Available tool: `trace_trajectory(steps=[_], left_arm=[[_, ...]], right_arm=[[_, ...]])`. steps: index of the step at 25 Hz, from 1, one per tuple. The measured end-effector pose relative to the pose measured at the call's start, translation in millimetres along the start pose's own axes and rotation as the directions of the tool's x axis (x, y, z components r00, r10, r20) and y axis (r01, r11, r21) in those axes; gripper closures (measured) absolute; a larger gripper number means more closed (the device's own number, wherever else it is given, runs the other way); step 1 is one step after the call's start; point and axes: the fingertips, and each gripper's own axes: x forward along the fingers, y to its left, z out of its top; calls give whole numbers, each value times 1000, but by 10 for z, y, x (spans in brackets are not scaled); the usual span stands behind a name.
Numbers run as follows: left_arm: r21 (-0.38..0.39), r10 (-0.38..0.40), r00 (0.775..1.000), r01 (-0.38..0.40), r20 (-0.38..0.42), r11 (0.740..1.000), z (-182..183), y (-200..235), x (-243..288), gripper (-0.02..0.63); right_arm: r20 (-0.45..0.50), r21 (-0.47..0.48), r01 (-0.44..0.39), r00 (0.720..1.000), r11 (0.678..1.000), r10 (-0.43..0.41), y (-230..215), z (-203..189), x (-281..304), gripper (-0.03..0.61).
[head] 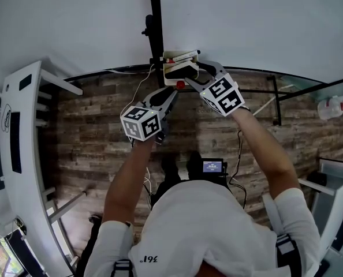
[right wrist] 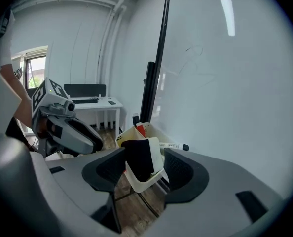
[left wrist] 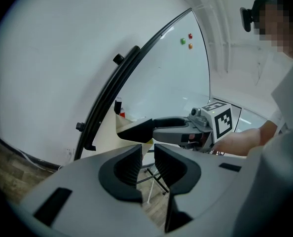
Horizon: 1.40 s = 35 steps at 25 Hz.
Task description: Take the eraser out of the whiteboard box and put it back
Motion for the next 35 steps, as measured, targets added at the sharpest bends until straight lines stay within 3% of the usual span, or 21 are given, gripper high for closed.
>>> trace_trajectory(steps=[12,19,35], left_arm=[[-24,22,999,-22,-26,999,-94,158,66,546],[-29,12,999,-13,-39,999,-132,123,108,546],[-46,28,1000,-28,-4,999,-50,105,-17,546]], right_arm=[[-38,-49,-5,999,999,3,42,-5,221,316],[-81,-123,63,994,990,-73,11,18,208,319],[-31,-118,98,994,988,-102,-6,71,105,360]])
